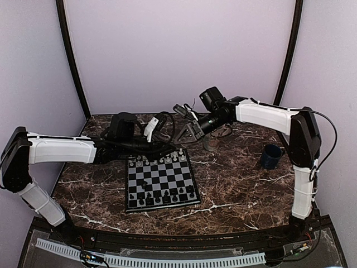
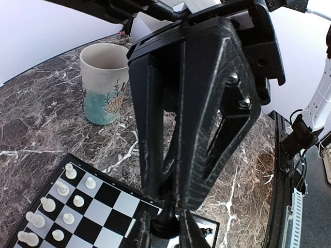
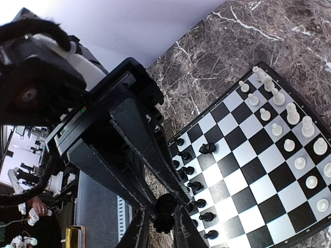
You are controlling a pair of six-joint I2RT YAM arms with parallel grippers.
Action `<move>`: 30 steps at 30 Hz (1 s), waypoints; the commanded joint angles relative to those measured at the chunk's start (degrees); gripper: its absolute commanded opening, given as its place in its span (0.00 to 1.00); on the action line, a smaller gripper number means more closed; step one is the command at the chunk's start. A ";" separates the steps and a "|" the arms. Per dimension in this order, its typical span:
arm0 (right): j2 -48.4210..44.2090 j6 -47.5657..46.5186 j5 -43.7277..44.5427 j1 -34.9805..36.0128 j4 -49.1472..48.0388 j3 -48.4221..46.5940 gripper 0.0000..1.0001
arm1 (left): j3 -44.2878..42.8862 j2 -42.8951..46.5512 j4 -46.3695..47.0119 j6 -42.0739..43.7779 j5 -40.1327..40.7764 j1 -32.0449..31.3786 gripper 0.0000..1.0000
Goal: Set up the chess pieces on the board
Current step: Pass from the left arm to the right, then place the rook at h8.
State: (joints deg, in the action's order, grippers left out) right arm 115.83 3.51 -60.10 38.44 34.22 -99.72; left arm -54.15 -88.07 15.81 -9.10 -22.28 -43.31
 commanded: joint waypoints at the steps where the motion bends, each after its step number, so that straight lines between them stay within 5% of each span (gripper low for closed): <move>1: 1.06 -0.17 -0.32 0.76 -1.35 -0.83 0.16 | -0.27 0.02 1.32 -0.28 -0.93 -0.28 0.18; 9: 0.97 -1.10 0.73 0.78 -0.87 -0.57 0.06 | 0.06 0.19 1.15 -0.37 -0.19 -0.28 0.20; 17: -1.42 -7.52 7.21 0.76 2.54 -1.31 0.05 | 1.80 4.76 -1.90 -0.65 7.13 0.14 0.53; 23: -3.90 -12.97 14.14 1.29 4.89 -1.52 0.05 | 5.80 14.31 -8.62 -1.70 18.41 3.96 0.95; 30: -3.11 -19.05 25.17 8.09 9.05 -6.73 0.05 | 5.84 22.33 -20.52 -3.84 31.44 12.75 0.99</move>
State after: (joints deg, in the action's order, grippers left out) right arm 114.32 -10.28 -42.48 41.52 40.58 -102.10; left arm -47.83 -67.35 3.81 -11.44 1.04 -35.22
